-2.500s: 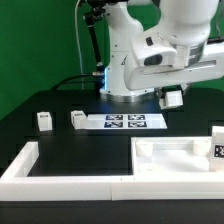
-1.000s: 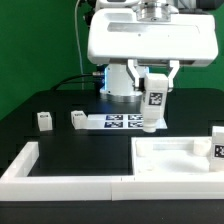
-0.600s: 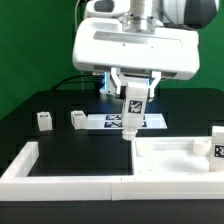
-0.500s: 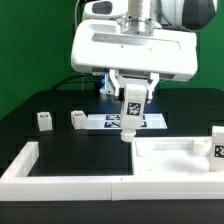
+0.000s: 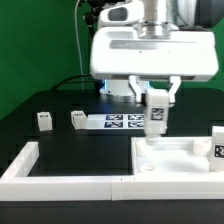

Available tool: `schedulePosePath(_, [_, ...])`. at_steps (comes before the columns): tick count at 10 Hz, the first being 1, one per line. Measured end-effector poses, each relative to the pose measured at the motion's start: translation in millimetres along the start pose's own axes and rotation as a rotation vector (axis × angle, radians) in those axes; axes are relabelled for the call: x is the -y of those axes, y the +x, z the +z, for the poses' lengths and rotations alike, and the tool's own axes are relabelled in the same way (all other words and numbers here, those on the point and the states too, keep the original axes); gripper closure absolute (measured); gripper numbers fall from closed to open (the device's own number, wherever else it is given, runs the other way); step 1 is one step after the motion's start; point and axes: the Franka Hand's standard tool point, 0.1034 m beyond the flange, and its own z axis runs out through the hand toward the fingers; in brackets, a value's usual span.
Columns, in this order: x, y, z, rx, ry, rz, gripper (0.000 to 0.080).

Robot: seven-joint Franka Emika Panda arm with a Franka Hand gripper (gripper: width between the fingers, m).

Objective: Assemble square table

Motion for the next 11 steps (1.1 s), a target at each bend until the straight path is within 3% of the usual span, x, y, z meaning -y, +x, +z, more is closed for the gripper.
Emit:
schedulePosePath(4, [-8.1,-3.0,1.1,0.006,-0.008,-0.018,0.0511])
schedulePosePath(5, [-27.3,-7.1,2.7,0.018,-0.017,-0.026,0.0511])
schedulePosePath(6, [-28.9,-9.2,5.1,0.021,-0.009,0.000,0.0511])
schedulePosePath(7, [-22.3,-8.4,7.4,0.026,0.004,-0.003,0.0511])
schedulePosePath(11, [-17.6,-7.5,28.5,0.036,0.008,0.002,0.0511])
